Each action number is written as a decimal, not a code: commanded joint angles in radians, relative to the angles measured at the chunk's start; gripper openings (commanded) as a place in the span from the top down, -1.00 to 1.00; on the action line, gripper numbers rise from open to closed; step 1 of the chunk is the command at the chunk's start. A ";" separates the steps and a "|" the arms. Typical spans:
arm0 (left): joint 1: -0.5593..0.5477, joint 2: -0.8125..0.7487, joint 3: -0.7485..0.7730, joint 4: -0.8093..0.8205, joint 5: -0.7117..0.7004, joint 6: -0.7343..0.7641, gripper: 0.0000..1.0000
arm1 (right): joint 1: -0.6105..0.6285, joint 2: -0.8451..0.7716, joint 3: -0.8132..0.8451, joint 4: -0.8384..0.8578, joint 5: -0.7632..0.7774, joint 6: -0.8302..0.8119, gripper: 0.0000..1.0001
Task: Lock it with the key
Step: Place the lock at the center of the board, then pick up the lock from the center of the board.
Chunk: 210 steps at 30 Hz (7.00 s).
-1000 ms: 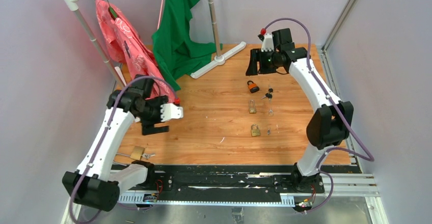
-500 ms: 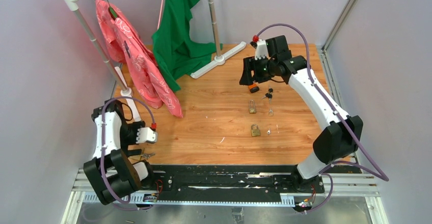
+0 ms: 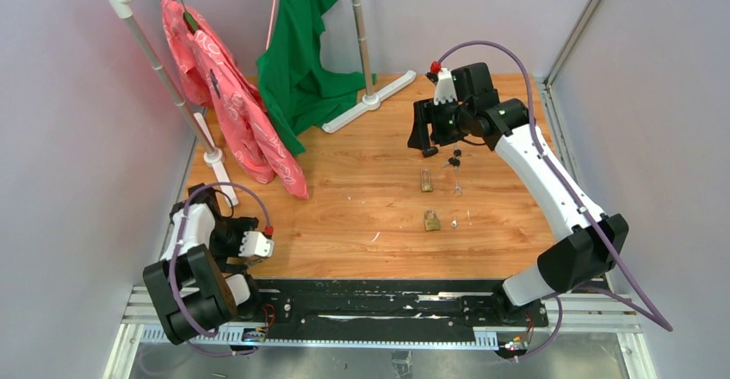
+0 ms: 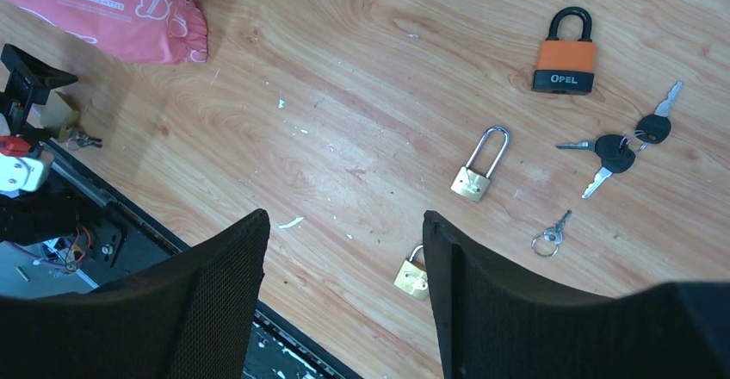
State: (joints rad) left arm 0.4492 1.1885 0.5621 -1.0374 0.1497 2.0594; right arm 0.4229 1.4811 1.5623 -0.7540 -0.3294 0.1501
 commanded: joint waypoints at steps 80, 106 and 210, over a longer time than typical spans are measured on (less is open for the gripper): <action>-0.981 -0.160 0.399 0.301 0.315 -1.170 -0.45 | 0.361 0.232 -0.422 1.105 -0.373 0.625 1.00; -0.853 -0.572 0.069 0.546 0.424 -1.391 0.06 | 0.336 -0.047 -0.408 0.878 -0.564 0.425 1.00; -1.035 -0.460 0.503 1.020 0.688 -2.320 1.00 | 0.242 -0.566 -0.671 1.521 -0.658 0.259 1.00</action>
State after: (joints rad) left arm -0.5758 0.7345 1.0813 -0.0410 0.8448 -0.2619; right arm 0.6624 0.9295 0.8722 0.6956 -1.0008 0.4038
